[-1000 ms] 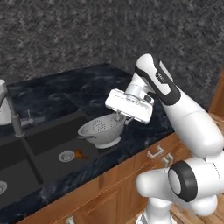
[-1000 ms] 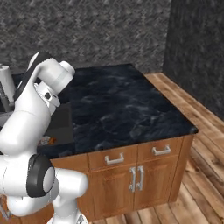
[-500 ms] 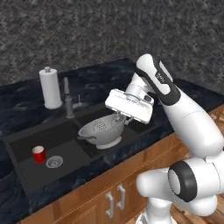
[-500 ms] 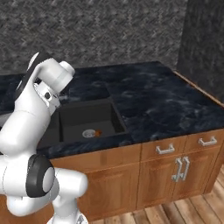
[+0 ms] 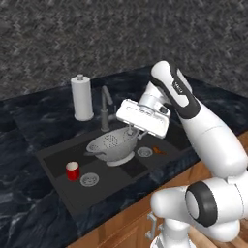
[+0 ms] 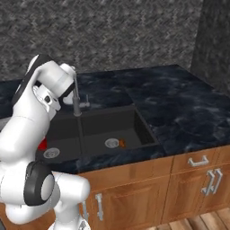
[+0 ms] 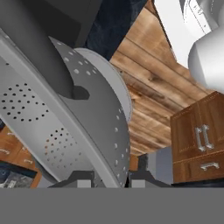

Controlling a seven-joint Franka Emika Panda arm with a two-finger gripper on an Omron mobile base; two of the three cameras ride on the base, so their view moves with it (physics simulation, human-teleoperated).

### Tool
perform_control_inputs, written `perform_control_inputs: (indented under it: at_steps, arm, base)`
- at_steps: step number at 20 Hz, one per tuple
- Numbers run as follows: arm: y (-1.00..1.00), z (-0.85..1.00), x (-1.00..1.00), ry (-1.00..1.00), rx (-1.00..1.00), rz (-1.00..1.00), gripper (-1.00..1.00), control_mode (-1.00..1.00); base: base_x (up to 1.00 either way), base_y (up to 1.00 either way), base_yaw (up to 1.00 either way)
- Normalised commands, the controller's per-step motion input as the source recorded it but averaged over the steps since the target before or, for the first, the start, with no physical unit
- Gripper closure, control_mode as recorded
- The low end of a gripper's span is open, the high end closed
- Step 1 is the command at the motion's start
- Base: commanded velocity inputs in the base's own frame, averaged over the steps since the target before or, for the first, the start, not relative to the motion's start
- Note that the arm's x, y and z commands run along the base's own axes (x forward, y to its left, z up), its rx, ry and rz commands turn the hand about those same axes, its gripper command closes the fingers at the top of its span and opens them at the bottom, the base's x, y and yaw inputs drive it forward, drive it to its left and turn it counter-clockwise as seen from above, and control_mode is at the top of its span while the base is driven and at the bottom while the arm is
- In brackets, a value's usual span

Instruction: Pick the colander and mug and place them in the sink. Then turn on the water.

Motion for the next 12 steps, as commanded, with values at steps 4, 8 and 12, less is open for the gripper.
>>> perform_control_inputs:
  at_steps: [4,8,12]
  arm:
    - [0.00,0.00,0.00,0.00,0.00,0.00,1.00,1.00]
    - [0.00,0.00,0.00,0.00,0.00,0.00,1.00,1.00]
    - [0.00,0.00,0.00,0.00,0.00,0.00,1.00,1.00]
  base:
    - [1.00,-0.14,0.09]
    - [0.94,-0.30,0.14]
    - [0.69,-0.47,0.00]
